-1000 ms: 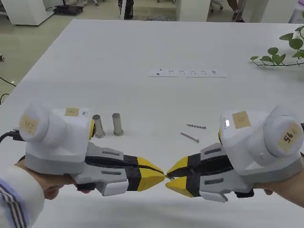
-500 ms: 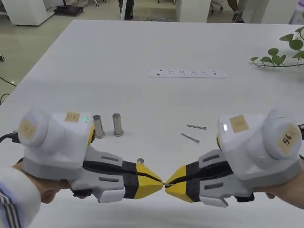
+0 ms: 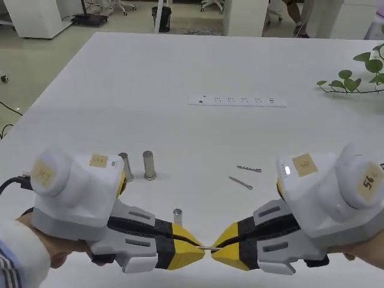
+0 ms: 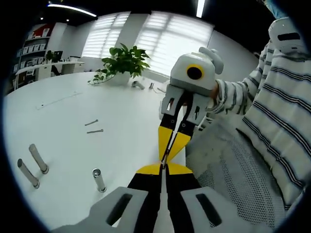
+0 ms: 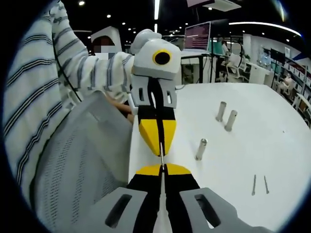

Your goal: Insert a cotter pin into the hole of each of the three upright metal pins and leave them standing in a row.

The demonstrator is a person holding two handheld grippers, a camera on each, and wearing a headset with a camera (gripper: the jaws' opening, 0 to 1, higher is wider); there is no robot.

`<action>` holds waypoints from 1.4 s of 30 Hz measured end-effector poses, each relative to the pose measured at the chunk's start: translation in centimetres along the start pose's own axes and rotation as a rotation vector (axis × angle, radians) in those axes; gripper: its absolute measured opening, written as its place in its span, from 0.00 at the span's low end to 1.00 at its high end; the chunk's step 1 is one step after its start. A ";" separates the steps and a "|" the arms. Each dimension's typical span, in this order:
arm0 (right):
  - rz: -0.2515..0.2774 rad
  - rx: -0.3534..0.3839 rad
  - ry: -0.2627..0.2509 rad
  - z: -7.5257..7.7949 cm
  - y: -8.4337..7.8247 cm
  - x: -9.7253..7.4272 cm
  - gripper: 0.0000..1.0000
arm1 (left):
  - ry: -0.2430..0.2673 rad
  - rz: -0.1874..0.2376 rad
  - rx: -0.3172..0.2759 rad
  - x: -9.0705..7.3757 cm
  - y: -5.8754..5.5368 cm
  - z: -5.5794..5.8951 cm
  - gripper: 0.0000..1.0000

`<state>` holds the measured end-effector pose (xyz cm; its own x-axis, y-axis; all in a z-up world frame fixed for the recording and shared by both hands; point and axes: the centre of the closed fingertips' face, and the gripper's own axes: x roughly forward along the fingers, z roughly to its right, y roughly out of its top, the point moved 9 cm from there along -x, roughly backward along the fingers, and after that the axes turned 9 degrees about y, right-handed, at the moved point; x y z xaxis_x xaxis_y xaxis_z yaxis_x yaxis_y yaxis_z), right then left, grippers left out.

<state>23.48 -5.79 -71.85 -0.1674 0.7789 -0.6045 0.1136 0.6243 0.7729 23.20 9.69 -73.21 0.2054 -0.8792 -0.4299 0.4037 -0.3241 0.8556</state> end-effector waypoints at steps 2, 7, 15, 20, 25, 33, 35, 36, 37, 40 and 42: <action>-0.002 0.000 -0.002 0.1 0.0 -0.1 0.03 | 0.011 -0.001 0.007 0.0 0.0 0.0 0.00; -0.005 0.005 -0.014 0.5 0.0 -0.5 0.03 | 0.028 -0.013 -0.006 -0.2 -0.3 -0.3 0.01; -0.023 0.019 -0.051 1.4 -0.5 -1.0 0.03 | 0.087 0.014 -0.028 -0.5 -0.7 -1.0 0.15; -0.022 0.037 -0.066 1.8 -0.7 -1.1 0.03 | 0.176 0.057 0.059 -0.8 -0.4 -1.1 0.35; -0.019 0.063 -0.099 2.5 -0.9 -1.1 0.03 | 0.296 0.115 0.041 -1.1 0.0 -2.3 0.45; -0.038 0.096 -0.128 3.6 -1.3 -1.5 0.03 | 0.429 0.138 0.012 -1.4 -0.3 -4.3 0.60; -0.033 0.102 -0.130 3.7 -1.3 -1.5 0.03 | 0.455 0.127 0.007 -1.4 -0.6 -4.7 0.64; -0.030 0.106 -0.132 3.7 -1.3 -1.5 0.03 | 0.454 0.123 -0.001 -1.3 -0.8 -4.8 0.65; -0.028 0.109 -0.134 3.8 -1.3 -1.5 0.03 | 0.455 0.115 -0.014 -1.3 -1.1 -5.0 0.65; -0.033 0.119 -0.139 4.0 -1.5 -1.2 0.03 | 0.468 0.100 -0.016 -1.0 -1.7 -5.3 0.65; -0.034 0.126 -0.141 4.0 -1.6 -1.0 0.03 | 0.482 0.079 -0.022 -0.9 -2.1 -5.6 0.64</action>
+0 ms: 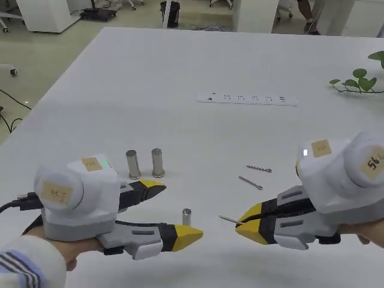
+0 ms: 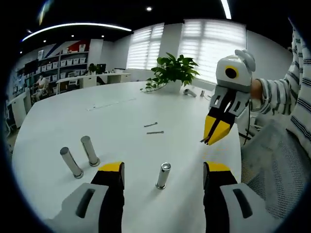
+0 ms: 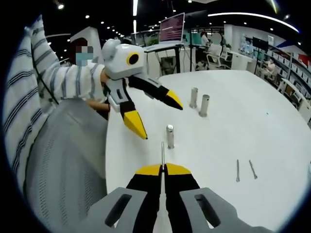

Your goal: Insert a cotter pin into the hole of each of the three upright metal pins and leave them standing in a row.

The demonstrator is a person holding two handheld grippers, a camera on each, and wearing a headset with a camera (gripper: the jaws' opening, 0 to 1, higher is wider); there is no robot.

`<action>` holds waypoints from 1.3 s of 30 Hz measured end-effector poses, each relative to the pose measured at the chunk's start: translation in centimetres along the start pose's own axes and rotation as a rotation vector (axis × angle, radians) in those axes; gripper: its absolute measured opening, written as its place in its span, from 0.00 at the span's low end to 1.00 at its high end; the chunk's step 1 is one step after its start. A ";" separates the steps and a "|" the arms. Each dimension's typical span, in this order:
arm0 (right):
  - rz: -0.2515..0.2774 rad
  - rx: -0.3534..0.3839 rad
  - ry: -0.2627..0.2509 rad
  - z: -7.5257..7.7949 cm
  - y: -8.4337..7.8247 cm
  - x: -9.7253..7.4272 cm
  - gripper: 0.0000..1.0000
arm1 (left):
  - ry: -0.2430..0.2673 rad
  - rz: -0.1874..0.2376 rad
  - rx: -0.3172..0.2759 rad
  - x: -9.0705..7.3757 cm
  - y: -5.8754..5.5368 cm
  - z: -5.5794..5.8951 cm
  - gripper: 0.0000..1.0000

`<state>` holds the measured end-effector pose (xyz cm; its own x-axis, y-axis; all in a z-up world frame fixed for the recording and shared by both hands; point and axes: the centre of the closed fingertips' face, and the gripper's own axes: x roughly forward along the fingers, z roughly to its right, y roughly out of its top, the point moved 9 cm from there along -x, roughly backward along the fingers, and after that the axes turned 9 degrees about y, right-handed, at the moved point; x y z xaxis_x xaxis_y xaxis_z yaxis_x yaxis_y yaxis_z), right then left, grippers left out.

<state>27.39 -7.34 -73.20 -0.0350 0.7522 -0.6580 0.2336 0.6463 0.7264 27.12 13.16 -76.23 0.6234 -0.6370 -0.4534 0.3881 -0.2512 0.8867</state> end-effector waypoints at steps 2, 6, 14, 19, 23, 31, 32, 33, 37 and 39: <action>-0.004 0.009 -0.004 0.0 -0.1 0.3 0.03 | 0.012 -0.008 -0.001 0.2 -0.3 -0.1 0.63; -0.023 0.010 -0.009 0.3 -0.2 0.7 0.03 | 0.007 -0.013 -0.004 0.5 -0.7 -0.2 0.63; -0.056 0.004 -0.017 1.0 0.3 1.0 0.03 | -0.001 -0.037 -0.010 1.1 -1.5 0.0 0.59; -0.079 -0.008 -0.017 1.4 0.4 1.4 0.03 | -0.013 -0.041 -0.007 1.5 -1.9 0.1 0.55; -0.091 -0.011 -0.010 1.6 0.5 1.8 0.03 | -0.044 -0.066 -0.009 1.9 -2.2 0.4 0.47; -0.134 -0.035 0.018 2.0 0.6 2.5 0.03 | -0.073 -0.063 -0.016 3.1 -2.5 0.4 0.36; -0.137 -0.036 0.020 2.1 0.6 2.6 0.03 | -0.077 -0.062 -0.017 3.2 -2.5 0.4 0.35; -0.141 -0.037 0.024 2.2 0.6 2.6 0.03 | -0.075 -0.060 -0.021 3.3 -2.4 0.4 0.34; -0.153 -0.044 0.034 2.4 0.7 2.8 0.03 | -0.062 -0.044 -0.008 3.7 -2.3 0.3 0.30; -0.159 -0.046 0.038 2.5 0.7 3.0 0.03 | -0.064 -0.047 -0.007 3.9 -2.3 0.3 0.26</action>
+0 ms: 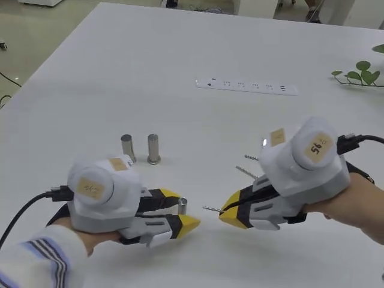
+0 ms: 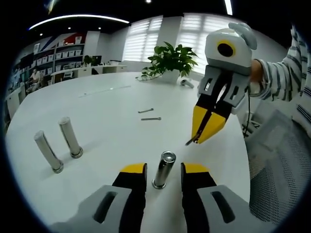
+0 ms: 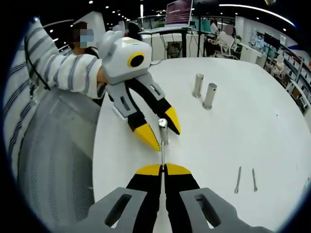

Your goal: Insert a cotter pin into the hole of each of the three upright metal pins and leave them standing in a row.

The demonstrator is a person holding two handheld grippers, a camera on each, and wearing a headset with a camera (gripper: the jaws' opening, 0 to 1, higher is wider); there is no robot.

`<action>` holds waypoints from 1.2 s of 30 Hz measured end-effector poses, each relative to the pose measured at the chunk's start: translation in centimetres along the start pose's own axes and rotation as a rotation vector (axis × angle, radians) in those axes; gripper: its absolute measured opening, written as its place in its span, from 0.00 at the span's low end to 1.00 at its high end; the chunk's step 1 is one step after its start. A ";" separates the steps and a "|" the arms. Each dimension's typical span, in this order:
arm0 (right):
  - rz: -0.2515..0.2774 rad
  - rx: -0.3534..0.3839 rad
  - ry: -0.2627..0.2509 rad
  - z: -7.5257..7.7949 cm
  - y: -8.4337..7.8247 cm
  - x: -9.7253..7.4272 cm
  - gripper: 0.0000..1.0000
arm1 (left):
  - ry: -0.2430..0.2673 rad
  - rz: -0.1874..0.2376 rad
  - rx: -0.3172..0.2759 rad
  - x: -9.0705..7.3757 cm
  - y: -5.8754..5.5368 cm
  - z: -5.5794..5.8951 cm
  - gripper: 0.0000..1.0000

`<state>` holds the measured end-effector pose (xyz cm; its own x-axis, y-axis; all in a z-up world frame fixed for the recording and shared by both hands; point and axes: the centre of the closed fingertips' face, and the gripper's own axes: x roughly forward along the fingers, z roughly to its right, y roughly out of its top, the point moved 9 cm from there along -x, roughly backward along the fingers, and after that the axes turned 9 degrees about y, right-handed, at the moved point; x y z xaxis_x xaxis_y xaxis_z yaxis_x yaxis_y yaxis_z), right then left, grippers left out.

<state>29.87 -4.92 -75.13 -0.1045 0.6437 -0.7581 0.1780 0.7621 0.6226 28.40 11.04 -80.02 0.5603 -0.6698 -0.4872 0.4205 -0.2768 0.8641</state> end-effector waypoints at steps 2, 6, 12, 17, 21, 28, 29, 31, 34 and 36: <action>-0.004 -0.003 0.002 0.1 0.1 0.2 0.03 | -0.008 -0.002 0.009 0.1 -0.1 0.1 0.23; -0.005 -0.005 0.006 0.3 0.3 0.4 0.03 | -0.018 0.005 0.010 0.3 0.0 0.1 0.17; -0.006 -0.010 0.006 0.5 0.5 0.7 0.03 | -0.006 0.001 0.021 0.4 -0.2 -0.1 0.10; -0.012 -0.029 0.012 0.6 0.8 1.0 0.03 | -0.010 0.012 0.046 0.4 -0.2 -0.1 0.10; -0.015 -0.038 0.020 0.6 1.1 1.2 0.03 | -0.010 0.018 0.059 0.4 -0.3 -0.1 0.09; -0.017 -0.052 0.018 0.9 1.5 1.4 0.03 | -0.028 0.017 0.065 0.4 -0.3 -0.1 0.08; -0.017 -0.052 0.019 0.9 1.5 1.4 0.03 | -0.030 0.018 0.068 0.4 -0.3 -0.1 0.08; -0.018 -0.055 0.020 1.0 1.6 1.4 0.03 | -0.031 0.019 0.069 0.4 -0.3 -0.2 0.08; -0.019 -0.059 0.020 1.1 1.7 1.5 0.03 | -0.035 0.019 0.075 0.4 -0.3 -0.2 0.08; -0.021 -0.065 0.022 1.1 1.8 1.5 0.03 | -0.037 0.019 0.077 0.4 -0.3 -0.2 0.08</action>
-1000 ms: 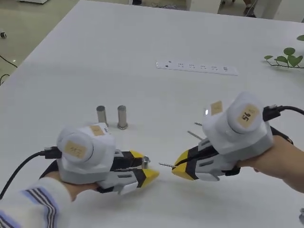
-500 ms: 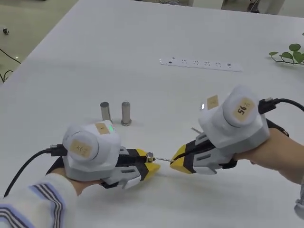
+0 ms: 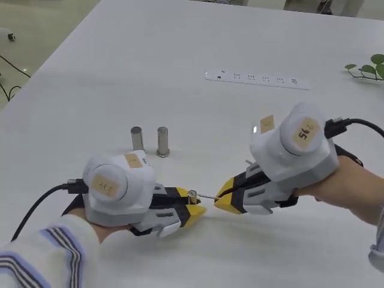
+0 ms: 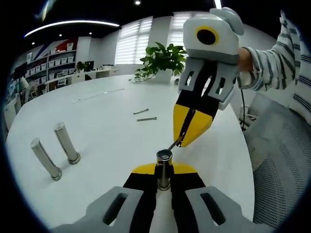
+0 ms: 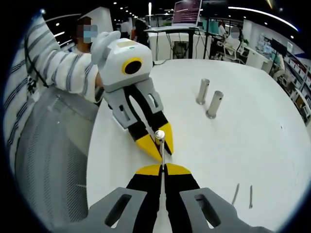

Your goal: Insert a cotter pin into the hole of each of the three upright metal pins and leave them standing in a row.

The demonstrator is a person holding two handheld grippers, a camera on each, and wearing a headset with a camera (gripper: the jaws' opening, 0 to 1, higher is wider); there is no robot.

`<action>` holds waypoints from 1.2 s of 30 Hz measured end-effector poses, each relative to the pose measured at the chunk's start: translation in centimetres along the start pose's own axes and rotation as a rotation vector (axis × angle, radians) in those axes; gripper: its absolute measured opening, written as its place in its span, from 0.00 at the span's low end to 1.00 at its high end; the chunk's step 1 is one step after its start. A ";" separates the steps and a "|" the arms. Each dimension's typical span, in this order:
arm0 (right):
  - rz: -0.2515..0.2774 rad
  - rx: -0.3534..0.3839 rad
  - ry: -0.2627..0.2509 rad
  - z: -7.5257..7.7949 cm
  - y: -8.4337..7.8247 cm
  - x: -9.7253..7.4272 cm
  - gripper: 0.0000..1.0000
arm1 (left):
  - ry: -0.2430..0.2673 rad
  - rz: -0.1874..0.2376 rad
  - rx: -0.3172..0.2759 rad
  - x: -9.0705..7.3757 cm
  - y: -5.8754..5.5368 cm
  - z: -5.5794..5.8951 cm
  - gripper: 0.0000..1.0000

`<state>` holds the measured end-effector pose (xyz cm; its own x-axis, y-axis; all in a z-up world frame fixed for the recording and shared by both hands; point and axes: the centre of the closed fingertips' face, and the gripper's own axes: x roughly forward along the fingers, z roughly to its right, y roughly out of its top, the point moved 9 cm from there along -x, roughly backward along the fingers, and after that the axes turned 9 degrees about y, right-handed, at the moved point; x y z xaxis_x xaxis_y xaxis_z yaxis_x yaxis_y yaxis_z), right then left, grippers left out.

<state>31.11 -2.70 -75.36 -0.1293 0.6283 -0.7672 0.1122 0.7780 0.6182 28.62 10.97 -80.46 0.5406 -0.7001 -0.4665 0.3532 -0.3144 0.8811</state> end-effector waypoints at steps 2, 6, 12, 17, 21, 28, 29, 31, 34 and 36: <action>-0.004 -0.002 0.002 0.0 0.1 0.0 0.03 | 0.000 -0.001 -0.003 0.0 0.0 0.0 0.08; -0.011 -0.017 0.002 0.0 0.2 0.0 0.03 | -0.002 0.000 0.000 0.0 0.0 0.0 0.08; -0.025 -0.044 0.006 -0.2 0.3 -0.1 0.03 | -0.008 -0.003 0.008 0.0 0.1 0.0 0.08; -0.027 -0.053 0.008 -0.1 0.5 0.1 0.03 | -0.014 -0.005 0.027 0.0 0.1 0.0 0.08; -0.021 -0.054 0.011 -0.1 0.8 0.4 0.03 | -0.017 -0.008 0.022 0.1 0.1 0.1 0.08; -0.018 -0.059 0.011 -0.1 1.1 0.9 0.03 | -0.022 -0.009 0.023 0.2 0.1 0.1 0.07; -0.015 -0.062 0.012 0.0 1.1 1.0 0.03 | -0.023 -0.010 0.024 0.2 0.1 0.1 0.07; -0.012 -0.064 0.013 -0.1 1.2 1.1 0.03 | -0.025 -0.010 0.025 0.2 0.1 0.2 0.07; 0.001 -0.083 0.013 -0.1 1.5 1.5 0.03 | -0.030 -0.009 0.028 0.3 0.1 0.3 0.08; 0.005 -0.095 0.017 -0.1 1.6 1.6 0.04 | -0.030 -0.010 0.027 0.4 0.2 0.3 0.08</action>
<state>31.00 -0.45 -75.62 -0.1462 0.6313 -0.7617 0.0192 0.7716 0.6358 28.66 10.45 -80.46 0.5138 -0.7158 -0.4729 0.3375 -0.3382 0.8785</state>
